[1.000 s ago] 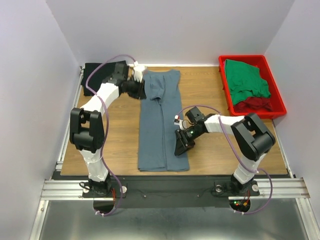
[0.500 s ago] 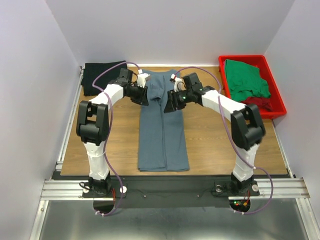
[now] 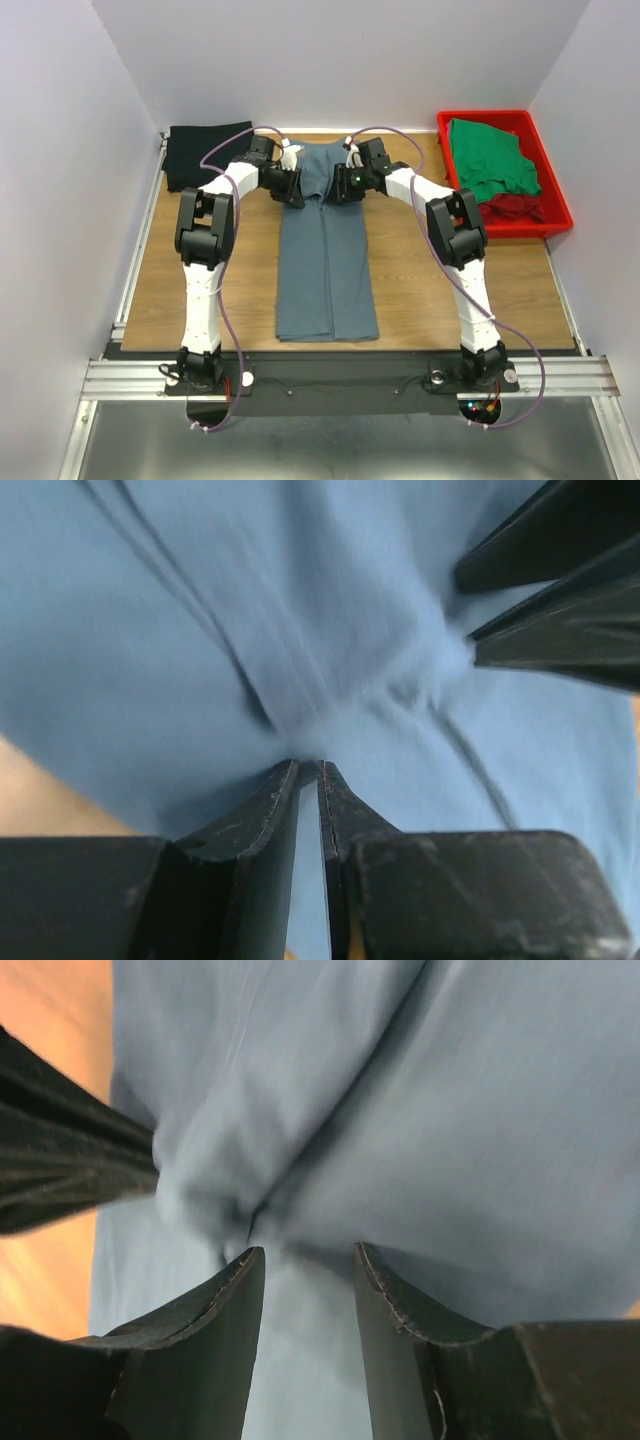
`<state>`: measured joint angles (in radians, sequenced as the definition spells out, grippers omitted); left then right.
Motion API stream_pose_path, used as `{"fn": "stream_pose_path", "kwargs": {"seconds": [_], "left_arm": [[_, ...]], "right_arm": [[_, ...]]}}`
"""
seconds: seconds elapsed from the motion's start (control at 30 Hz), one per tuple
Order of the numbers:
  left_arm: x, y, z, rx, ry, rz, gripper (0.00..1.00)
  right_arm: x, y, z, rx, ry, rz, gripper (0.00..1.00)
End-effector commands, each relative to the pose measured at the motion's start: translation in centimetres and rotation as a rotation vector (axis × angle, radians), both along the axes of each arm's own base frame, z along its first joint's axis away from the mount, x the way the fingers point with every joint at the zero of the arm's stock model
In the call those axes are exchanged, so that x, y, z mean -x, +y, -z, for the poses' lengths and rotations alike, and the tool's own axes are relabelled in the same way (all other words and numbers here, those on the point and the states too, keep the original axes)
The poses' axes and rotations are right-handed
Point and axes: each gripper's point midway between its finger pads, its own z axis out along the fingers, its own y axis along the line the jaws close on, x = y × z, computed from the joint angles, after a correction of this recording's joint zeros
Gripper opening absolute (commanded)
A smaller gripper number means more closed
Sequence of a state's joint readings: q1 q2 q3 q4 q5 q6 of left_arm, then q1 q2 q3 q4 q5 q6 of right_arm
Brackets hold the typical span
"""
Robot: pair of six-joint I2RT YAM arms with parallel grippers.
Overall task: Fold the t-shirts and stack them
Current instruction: Fold the tshirt
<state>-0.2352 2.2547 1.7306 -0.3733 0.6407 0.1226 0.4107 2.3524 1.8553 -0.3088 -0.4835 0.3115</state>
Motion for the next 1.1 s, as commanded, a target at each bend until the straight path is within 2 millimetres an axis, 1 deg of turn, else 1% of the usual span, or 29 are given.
{"fn": "stream_pose_path", "kwargs": {"seconds": [0.0, 0.03, 0.07, 0.1, 0.13, 0.17, 0.23, 0.3, 0.4, 0.43, 0.47, 0.5, 0.53, 0.57, 0.6, 0.63, 0.67, 0.7, 0.73, 0.77, 0.8, 0.83, 0.87, 0.9, 0.93, 0.97, 1.0, 1.03, 1.07], "left_arm": [[-2.8, -0.7, -0.7, 0.048, -0.013, -0.005, 0.25], [-3.1, -0.7, -0.4, 0.048, -0.004, -0.006, 0.25], [-3.6, -0.7, -0.4, 0.049, -0.006, -0.008, 0.25], [-4.1, -0.3, 0.8, 0.042, 0.008, -0.018, 0.25], [-5.3, -0.4, -0.2, 0.049, -0.025, -0.020, 0.25], [-5.6, -0.1, 1.0, 0.044, -0.002, -0.024, 0.25], [-7.1, -0.1, 0.1, 0.051, -0.036, -0.032, 0.25], [-7.6, 0.0, 0.2, 0.056, -0.041, -0.031, 0.25], [-8.8, -0.1, -1.8, 0.058, -0.113, -0.017, 0.26], [-9.3, 0.1, -3.6, 0.059, -0.158, -0.006, 0.28], [-9.3, -0.1, -4.8, 0.066, -0.181, 0.008, 0.35], [-9.4, -0.2, -7.9, 0.069, -0.253, 0.038, 0.39], [-8.8, -0.1, -11.7, 0.076, -0.318, 0.057, 0.50], [-8.7, 0.0, -11.3, 0.063, -0.321, 0.070, 0.55], [-8.4, 0.3, -12.8, 0.049, -0.359, 0.080, 0.58], [-7.3, 0.9, -16.4, 0.027, -0.451, 0.102, 0.64], [-7.0, 1.7, -17.9, -0.005, -0.500, 0.090, 0.75], [-6.2, 2.1, -19.5, -0.022, -0.545, 0.089, 0.80], [-3.7, 2.9, -21.9, -0.039, -0.597, 0.088, 0.86], [-3.6, 3.7, -23.6, -0.076, -0.681, 0.060, 0.99], [-2.6, 4.3, -24.9, -0.093, -0.727, 0.047, 0.99], [-0.1, 5.3, -26.5, -0.106, -0.773, 0.027, 0.99], [0.3, 6.1, -27.9, -0.135, -0.835, 0.000, 0.99], [2.5, 6.7, -31.2, -0.130, -0.917, -0.019, 0.99], [3.4, 7.2, -29.3, -0.143, -0.888, -0.038, 0.99], [4.0, 7.6, -30.2, -0.143, -0.930, -0.065, 0.99], [5.6, 8.3, -30.3, -0.180, -0.963, -0.054, 0.99], [6.5, 8.4, -30.3, -0.203, -0.989, -0.027, 0.99], [7.5, 8.6, -29.6, -0.219, -0.972, -0.005, 0.99]], "right_arm": [[-4.2, -1.7, 2.2, -0.013, 0.005, 0.120, 0.47], [-5.5, -2.0, 1.5, -0.029, -0.016, 0.142, 0.47], [-6.1, -2.1, 1.6, -0.031, -0.022, 0.147, 0.47], [-6.6, -2.1, 1.6, -0.034, -0.027, 0.159, 0.47], [-7.1, -2.3, 1.7, -0.037, -0.028, 0.168, 0.47], [-7.9, -2.3, 1.8, -0.047, -0.035, 0.176, 0.47], [-8.5, -2.2, 1.7, -0.056, -0.046, 0.172, 0.47], [-9.5, -2.2, 1.2, -0.055, -0.083, 0.169, 0.47], [-10.3, -2.0, -0.8, -0.068, -0.143, 0.141, 0.50], [-10.2, -1.8, -1.6, -0.079, -0.154, 0.128, 0.53], [-9.8, -1.2, -2.9, -0.105, -0.167, 0.090, 0.55], [-9.6, -1.0, -5.5, -0.123, -0.209, 0.063, 0.63], [-8.6, -0.6, -8.6, -0.160, -0.249, 0.006, 0.68], [-8.3, -0.5, -11.5, -0.178, -0.297, -0.014, 0.73], [-7.6, -0.6, -13.3, -0.187, -0.325, -0.035, 0.78], [-6.5, -0.7, -13.8, -0.184, -0.325, -0.058, 0.92], [-5.4, -0.8, -15.9, -0.194, -0.359, -0.090, 0.98], [-4.6, -1.2, -17.3, -0.173, -0.416, -0.123, 1.00], [-2.6, -2.0, -19.7, -0.165, -0.455, -0.140, 1.00], [-1.5, -2.6, -20.6, -0.143, -0.481, -0.154, 1.00], [-0.7, -3.3, -20.8, -0.096, -0.531, -0.187, 1.00], [0.5, -3.9, -21.8, -0.071, -0.562, -0.200, 1.00], [2.3, -5.1, -22.5, 0.001, -0.617, -0.238, 1.00], [3.2, -5.9, -23.2, 0.033, -0.644, -0.241, 1.00], [3.9, -6.5, -23.5, 0.059, -0.657, -0.233, 1.00], [4.6, -7.1, -23.5, 0.082, -0.661, -0.225, 1.00], [6.1, -8.2, -24.5, 0.115, -0.701, -0.224, 1.00], [7.0, -8.7, -24.5, 0.133, -0.714, -0.229, 1.00], [9.1, -9.3, -26.3, 0.137, -0.760, -0.254, 1.00]]}}
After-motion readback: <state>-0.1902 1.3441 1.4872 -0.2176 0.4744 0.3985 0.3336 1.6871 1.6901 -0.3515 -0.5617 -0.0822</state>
